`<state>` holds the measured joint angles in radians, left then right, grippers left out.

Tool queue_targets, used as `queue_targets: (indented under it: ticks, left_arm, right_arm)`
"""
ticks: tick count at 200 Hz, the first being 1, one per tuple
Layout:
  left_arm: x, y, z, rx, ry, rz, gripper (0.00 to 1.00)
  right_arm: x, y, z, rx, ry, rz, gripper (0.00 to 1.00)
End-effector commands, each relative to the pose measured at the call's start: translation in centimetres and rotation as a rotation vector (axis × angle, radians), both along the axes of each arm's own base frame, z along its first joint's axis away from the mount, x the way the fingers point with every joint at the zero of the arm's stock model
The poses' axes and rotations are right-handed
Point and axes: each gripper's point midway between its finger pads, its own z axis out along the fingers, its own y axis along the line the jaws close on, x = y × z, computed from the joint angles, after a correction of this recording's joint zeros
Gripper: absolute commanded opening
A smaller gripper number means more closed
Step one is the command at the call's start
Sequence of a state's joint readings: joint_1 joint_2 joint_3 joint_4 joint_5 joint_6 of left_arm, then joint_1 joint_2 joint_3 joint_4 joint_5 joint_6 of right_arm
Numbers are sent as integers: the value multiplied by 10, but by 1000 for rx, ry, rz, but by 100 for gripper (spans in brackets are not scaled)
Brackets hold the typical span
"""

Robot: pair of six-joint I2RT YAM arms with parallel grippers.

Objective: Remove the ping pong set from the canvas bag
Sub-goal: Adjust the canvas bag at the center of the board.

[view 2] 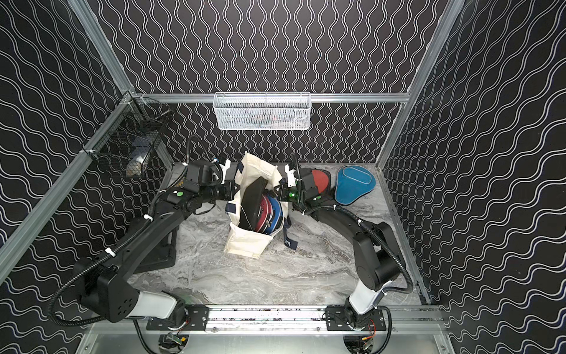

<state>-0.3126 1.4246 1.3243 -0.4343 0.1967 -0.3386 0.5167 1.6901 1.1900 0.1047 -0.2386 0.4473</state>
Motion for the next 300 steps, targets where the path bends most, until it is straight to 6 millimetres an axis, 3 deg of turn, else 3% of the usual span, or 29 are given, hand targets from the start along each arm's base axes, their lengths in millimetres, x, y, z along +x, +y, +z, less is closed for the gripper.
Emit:
queue_targets:
  ticks: [1,33,86,177,220,261,300]
  left_arm:
    - [15,3,29,14,-110,17,0]
    - [19,15,31,60,-117,48,0]
    - [27,37,12,88,-73,93,0]
    - [20,8,1,-13,-96,-50,0]
    - [7,-25,-10,-6,-104,-160,0]
    - [0,-32,-21,23,-100,-190,0]
    - [-2,-34,-26,23,-96,-204,0]
  right_arm:
    - [4,17,36,143,-96,-34,2]
    - [-2,40,23,162,-91,-67,2]
    - [-6,70,0,173,-86,-98,0]
    - [-27,31,-24,230,-107,-209,7]
    - [-35,25,-34,296,-84,-220,23]
    - [-36,8,-28,328,-60,-245,61]
    - [-36,-30,-14,342,-36,-321,71]
